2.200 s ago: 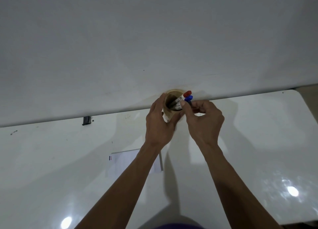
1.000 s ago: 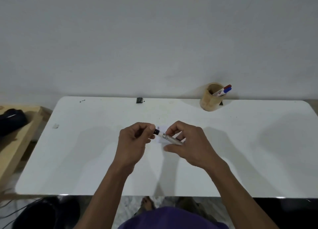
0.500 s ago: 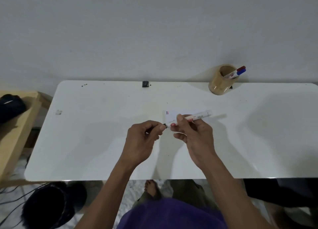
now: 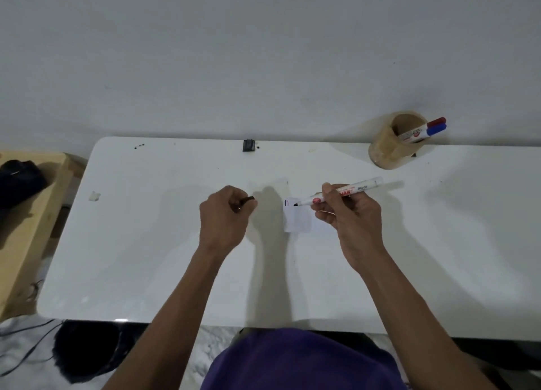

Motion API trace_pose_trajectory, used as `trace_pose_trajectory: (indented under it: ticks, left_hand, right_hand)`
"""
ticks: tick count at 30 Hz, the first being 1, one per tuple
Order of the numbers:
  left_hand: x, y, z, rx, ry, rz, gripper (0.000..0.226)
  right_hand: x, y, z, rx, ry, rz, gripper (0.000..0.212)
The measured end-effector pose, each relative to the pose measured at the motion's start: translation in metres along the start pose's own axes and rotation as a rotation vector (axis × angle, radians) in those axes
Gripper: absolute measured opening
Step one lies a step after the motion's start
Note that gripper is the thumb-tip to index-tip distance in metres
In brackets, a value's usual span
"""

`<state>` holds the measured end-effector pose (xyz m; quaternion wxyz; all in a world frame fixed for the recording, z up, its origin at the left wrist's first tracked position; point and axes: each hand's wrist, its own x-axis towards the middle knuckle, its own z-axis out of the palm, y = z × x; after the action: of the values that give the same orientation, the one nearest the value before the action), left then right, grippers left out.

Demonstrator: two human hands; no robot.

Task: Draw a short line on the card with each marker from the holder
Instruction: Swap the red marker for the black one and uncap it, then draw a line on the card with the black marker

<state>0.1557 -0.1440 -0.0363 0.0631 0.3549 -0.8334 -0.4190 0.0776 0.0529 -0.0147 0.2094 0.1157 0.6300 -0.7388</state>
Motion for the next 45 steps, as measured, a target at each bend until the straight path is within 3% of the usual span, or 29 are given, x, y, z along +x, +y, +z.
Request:
trace_pose_trajectory:
  ticks: [7,13,16,18,19,22,26,45]
  left_hand:
    - [0.049,-0.023,0.025,0.271,-0.087,0.020,0.012]
    - [0.050,-0.020,0.032,0.249,-0.093,-0.016,0.027]
    - [0.033,-0.011,0.028,0.260,0.116,-0.003,0.041]
    - [0.013,-0.007,0.031,0.230,0.289,0.175,0.033]
    - [0.002,-0.009,0.036,0.230,0.302,0.269,0.031]
    - [-0.020,-0.023,0.061,0.311,0.159,0.421,0.036]
    - [-0.026,-0.040,0.083,0.372,0.072,0.409,0.046]
    - [-0.030,-0.068,0.101,0.530,0.195,0.463,0.057]
  right_hand:
    - [0.029,0.008,-0.008,-0.139,0.010,-0.009,0.012]
    - [0.038,0.020,-0.015,-0.203,-0.009,-0.068,0.016]
    - [0.043,0.025,-0.019,-0.266,-0.048,-0.136,0.021]
    - [0.047,0.027,-0.022,-0.292,-0.089,-0.163,0.017]
    - [0.049,0.028,-0.023,-0.301,-0.108,-0.175,0.016]
    - [0.056,0.032,-0.024,-0.338,-0.143,-0.218,0.014]
    - [0.064,0.040,-0.021,-0.406,-0.150,-0.256,0.014]
    - [0.072,0.065,-0.020,-0.489,-0.106,-0.271,0.014]
